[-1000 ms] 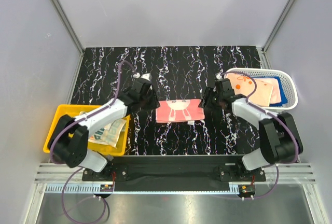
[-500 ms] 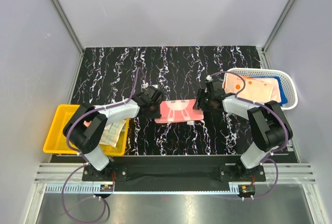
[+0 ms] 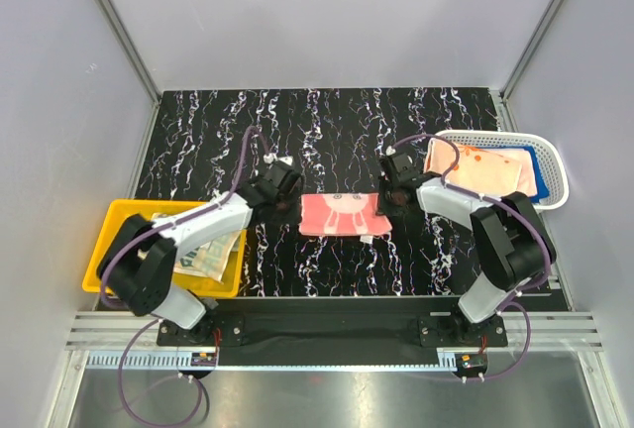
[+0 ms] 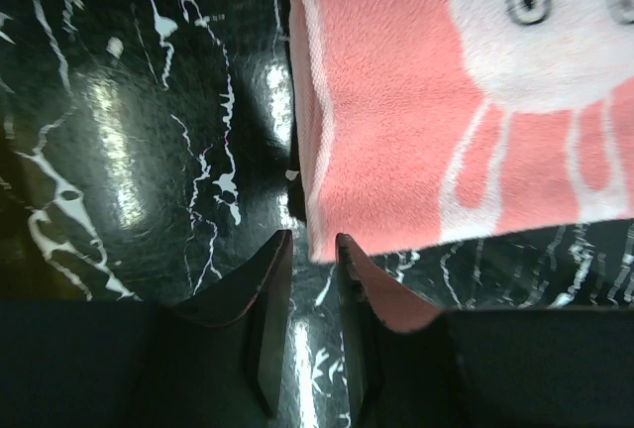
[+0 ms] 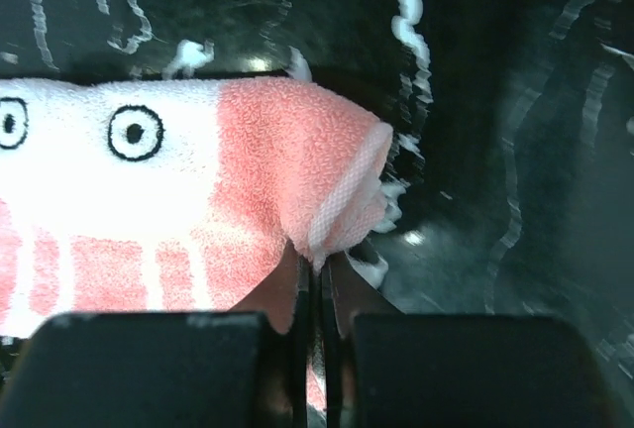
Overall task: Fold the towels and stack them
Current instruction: Neatly place the folded towel into the bin
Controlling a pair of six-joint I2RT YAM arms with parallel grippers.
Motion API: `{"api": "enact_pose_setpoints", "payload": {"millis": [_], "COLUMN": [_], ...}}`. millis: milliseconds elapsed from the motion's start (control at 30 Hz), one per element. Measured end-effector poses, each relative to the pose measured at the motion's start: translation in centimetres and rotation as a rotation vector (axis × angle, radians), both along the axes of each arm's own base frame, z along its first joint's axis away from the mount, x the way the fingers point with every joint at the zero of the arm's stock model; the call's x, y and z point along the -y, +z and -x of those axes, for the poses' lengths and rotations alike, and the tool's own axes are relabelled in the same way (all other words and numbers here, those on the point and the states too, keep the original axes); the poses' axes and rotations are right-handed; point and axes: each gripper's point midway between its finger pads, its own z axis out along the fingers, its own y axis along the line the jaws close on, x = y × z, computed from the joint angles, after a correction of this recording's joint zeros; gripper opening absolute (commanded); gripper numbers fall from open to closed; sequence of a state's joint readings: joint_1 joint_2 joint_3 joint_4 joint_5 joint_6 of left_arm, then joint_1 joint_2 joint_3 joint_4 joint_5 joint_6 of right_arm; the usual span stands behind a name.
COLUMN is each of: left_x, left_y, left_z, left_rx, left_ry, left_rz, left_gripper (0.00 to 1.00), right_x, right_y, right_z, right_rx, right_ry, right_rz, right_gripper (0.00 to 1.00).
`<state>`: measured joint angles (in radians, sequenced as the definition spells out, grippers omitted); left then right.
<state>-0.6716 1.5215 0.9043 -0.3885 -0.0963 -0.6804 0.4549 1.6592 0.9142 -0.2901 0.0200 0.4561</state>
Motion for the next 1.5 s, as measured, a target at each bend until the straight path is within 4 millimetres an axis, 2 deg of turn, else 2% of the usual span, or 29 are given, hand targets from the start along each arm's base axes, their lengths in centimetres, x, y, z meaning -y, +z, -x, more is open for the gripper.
{"api": "enact_pose_setpoints", "payload": {"millis": [100,233,300,400,533,667,1033,1233,1367,1500], "left_x": [0.0,0.1,-0.1,-0.7,-1.2,-1.3,-0.7,-0.3,-0.1,-0.1], "left_y": [3.3,8.1,9.5,10.4,10.3,9.9,9.6,9.3,9.1,8.9], "left_z": [-0.3,-0.8,-0.6,0.0,0.5,1.1,1.7,1.9,2.1,2.3], "left_rx": [0.059,0.16,0.194,0.209,0.207,0.185,0.157,0.138,0.126,0.118], "left_ry": [-0.011,-0.039,-0.048,-0.062,-0.079,-0.097,-0.138,-0.155,-0.164,-0.169], "left_rz": [0.022,0.07,0.083,0.08,0.064,0.057,0.078,0.089,0.093,0.096], "left_gripper": [0.3,0.3,0.3,0.3,0.29,0.29,0.28,0.28,0.28,0.27], "right_x": [1.1,3.1,3.8,5.1,6.4,7.4,10.1,10.8,11.3,13.4], "right_y": [1.1,5.2,7.7,11.4,15.8,19.3,26.7,29.3,30.3,31.0], "right_z": [0.3,-1.0,-1.9,-2.8,-3.9,-4.5,-5.7,-6.1,-6.4,-6.7], "right_rx": [-0.006,0.062,0.113,0.179,0.25,0.295,0.381,0.412,0.418,0.412], "right_ry": [0.0,-0.014,-0.018,-0.024,-0.024,-0.02,-0.059,-0.075,-0.089,-0.144], "right_rz": [0.076,0.191,0.235,0.304,0.388,0.443,0.502,0.511,0.516,0.518], "right_gripper": [0.0,0.0,0.0,0.0,0.0,0.0,0.0,0.0,0.0,0.0]}}
